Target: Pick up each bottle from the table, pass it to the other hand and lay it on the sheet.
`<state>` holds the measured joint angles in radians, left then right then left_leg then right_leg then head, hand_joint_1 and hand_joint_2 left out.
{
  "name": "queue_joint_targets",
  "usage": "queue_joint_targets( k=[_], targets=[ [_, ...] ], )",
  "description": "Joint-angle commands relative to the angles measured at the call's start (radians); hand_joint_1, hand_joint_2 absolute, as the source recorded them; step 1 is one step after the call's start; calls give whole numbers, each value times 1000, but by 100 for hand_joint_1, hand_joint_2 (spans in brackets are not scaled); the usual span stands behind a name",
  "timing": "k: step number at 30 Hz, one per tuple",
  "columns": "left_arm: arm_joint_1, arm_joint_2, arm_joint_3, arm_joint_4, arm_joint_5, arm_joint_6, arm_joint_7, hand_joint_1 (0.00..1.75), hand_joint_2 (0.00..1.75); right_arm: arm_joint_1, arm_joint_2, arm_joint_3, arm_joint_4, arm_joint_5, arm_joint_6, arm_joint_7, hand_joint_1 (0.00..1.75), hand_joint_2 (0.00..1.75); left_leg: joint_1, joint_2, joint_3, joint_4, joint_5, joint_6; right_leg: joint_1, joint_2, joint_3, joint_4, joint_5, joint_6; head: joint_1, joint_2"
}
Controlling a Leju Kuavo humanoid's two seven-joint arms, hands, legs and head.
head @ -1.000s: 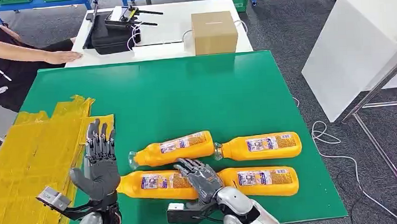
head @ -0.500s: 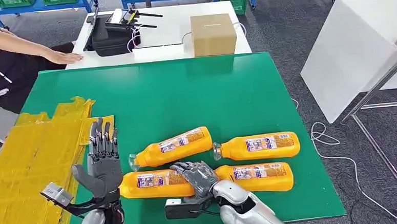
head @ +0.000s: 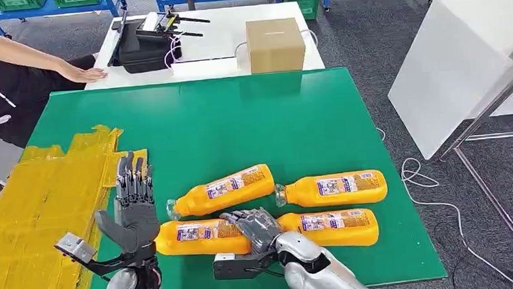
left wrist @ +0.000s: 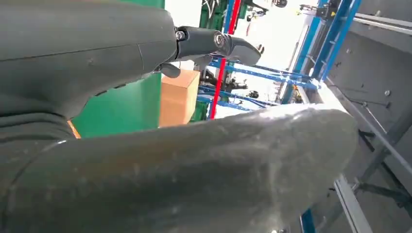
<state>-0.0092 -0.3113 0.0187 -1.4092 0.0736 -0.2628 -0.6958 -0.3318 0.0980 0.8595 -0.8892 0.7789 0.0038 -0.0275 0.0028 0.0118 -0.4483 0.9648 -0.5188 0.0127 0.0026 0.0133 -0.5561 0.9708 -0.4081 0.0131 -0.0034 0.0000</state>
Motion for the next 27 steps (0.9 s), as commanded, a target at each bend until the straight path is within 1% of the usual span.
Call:
queue_joint_targets(
  k=[1,2,3,4,6,7,8,9,11,12,14,18,27],
  targets=[
    [-1,-38,72,19,35,101,-2,0,0,148,-25,-113,-130,-103,-113,-54,175,175,2,-6,-5,-1,2,-1,2,-6,-2,-4,2,1,0,0],
    [16,-38,84,-8,100,220,-2,0,0,206,-28,-151,-227,-116,-129,-60,175,175,1,-5,-3,-1,1,0,1,-5,-1,-2,0,1,0,0],
    [27,-38,97,-40,131,321,-2,0,0,236,-29,-167,-274,-124,-134,-60,175,175,1,-6,-4,-1,1,-1,1,-6,-2,-2,1,1,0,0],
    [38,-38,118,-96,150,472,-2,0,0,255,-26,-179,-302,-133,-143,-59,175,175,1,-5,-3,0,0,0,1,-4,-1,-1,-1,1,0,0],
    [76,-38,161,-305,116,685,-2,0,0,235,-17,-168,-295,-143,-134,-57,175,175,2,-3,-6,1,-1,-1,1,-1,-4,0,-1,1,0,0],
    [91,-38,175,-361,111,758,-2,0,0,219,-10,-164,-274,-152,-127,-57,175,175,2,-3,-7,2,-1,-1,2,-1,-5,1,0,1,0,0],
    [91,-38,175,-361,111,758,-2,0,0,219,-10,-164,-274,-152,-127,-57,175,175,2,-1,-8,1,-1,0,1,1,-6,1,0,0,0,0],
    [118,-38,188,-415,96,802,-2,0,0,191,1,-157,-235,-158,-120,-59,175,175,3,1,-9,2,-2,-1,1,3,-7,2,0,1,0,0],
    [145,-38,200,-482,72,880,-2,0,0,158,10,-145,-193,-172,-112,-71,175,175,4,0,-12,2,-2,-1,2,1,-10,0,0,1,0,0],
    [166,-38,203,-505,71,887,-2,0,0,142,17,-141,-172,-176,-107,-74,175,175,2,-1,-12,1,-1,-1,1,1,-10,1,0,1,0,0],
    [170,-38,205,-510,70,892,-2,0,0,136,19,-138,-164,-177,-105,-76,175,175,3,2,-13,1,-1,-1,1,3,-11,0,0,1,0,0],
    [170,-38,205,-510,70,892,-2,0,0,136,19,-138,-164,-177,-105,-76,175,175,2,-3,-14,0,0,-1,0,-1,-12,0,0,1,0,0],
    [170,-38,205,-510,70,892,-2,0,0,136,19,-138,-164,-177,-105,-76,175,175,1,-3,-15,-1,0,-1,0,-2,-12,0,0,1,0,0]
  ],
)
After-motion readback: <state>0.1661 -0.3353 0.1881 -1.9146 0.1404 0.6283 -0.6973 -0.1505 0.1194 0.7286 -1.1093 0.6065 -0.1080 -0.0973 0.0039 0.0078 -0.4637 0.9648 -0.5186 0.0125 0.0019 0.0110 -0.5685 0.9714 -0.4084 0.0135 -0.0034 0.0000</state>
